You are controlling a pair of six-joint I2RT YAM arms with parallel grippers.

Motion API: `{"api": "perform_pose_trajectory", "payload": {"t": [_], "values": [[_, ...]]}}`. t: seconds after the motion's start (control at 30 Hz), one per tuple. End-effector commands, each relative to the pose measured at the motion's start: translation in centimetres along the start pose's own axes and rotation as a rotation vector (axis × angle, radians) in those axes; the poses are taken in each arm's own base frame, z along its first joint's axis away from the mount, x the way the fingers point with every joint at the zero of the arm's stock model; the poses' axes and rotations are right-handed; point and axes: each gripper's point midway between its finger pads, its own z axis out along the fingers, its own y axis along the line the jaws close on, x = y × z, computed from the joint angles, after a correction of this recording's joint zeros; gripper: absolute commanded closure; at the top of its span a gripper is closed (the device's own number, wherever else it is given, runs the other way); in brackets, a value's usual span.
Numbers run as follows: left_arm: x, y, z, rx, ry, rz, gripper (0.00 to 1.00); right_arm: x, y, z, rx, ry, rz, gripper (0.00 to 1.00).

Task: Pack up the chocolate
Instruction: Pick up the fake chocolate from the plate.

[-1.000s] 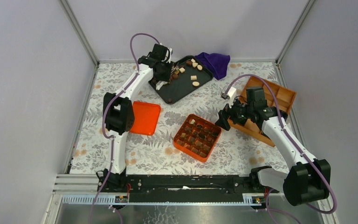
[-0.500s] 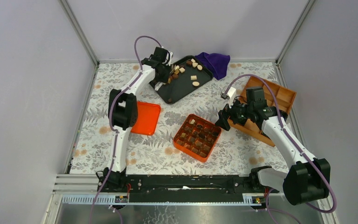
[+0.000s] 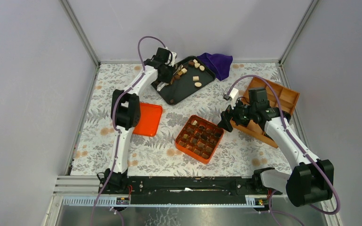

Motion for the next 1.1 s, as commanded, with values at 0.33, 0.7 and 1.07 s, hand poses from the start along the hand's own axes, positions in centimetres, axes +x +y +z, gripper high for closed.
{"api": "perform_pose_trajectory", "payload": {"t": [0.33,0.7,1.07], "values": [[-2.7,-0.2,1.1,0.024,-0.104,-0.052,0.58,-1.1,0.3,-0.1,-0.024,-0.022,-0.032,0.00],[-2.8,0.2,2.8,-0.005,-0.115,-0.106,0.74,-1.2,0.4,-0.2,-0.025,-0.026,-0.033,0.00],[-6.1,-0.4,-1.8,0.029,-0.246,-0.155,1.00,-1.1,0.3,-0.1,-0.023,-0.021,-0.032,0.00]]}}
